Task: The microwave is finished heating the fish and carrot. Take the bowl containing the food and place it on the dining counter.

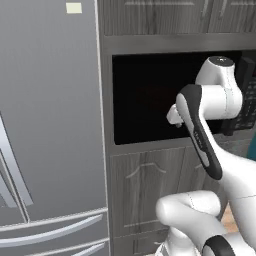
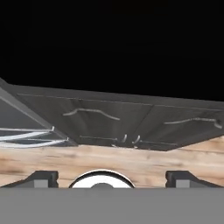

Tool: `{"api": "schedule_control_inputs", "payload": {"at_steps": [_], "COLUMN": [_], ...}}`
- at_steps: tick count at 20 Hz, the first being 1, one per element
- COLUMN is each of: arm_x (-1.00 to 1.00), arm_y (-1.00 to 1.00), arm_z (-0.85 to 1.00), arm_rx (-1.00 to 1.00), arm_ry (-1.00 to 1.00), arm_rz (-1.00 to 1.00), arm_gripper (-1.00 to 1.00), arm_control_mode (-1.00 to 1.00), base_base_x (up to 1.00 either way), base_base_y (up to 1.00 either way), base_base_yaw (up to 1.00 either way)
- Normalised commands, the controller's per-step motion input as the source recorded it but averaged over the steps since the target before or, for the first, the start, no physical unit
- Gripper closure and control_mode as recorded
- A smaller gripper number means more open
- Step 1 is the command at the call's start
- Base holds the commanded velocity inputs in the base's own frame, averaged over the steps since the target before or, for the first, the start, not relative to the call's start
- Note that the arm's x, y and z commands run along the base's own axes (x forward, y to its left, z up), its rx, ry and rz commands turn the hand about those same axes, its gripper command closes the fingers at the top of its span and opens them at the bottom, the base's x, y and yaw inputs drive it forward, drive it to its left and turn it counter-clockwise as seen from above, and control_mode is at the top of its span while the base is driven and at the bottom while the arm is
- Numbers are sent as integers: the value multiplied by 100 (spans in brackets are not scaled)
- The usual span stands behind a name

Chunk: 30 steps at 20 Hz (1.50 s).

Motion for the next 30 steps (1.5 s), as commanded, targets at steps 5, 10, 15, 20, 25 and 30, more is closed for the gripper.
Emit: {"api": "schedule_control_inputs", "payload": {"at_steps": [5, 10, 15, 20, 25, 30], "arm_x": [-23, 0, 0, 0, 0, -3], "arm_y": [0, 0, 0, 0, 0, -4], "arm_z": [0, 0, 0, 0, 0, 0], "arm_rx": [0, 0, 0, 0, 0, 0], "arm_ry": [-13, 0, 0, 0, 0, 0], "arm_rz": [0, 0, 0, 0, 0, 0], "arm_gripper": [-100, -100, -100, -100, -100, -100], "arm_control_mode": [-100, 100, 100, 100, 100, -100], "base_base_x": [0, -55, -60, -44, -30, -16], "base_base_y": [0, -33, -64, -53, -56, -39], "base_base_yaw": [0, 0, -1, -3, -2, 0]}}
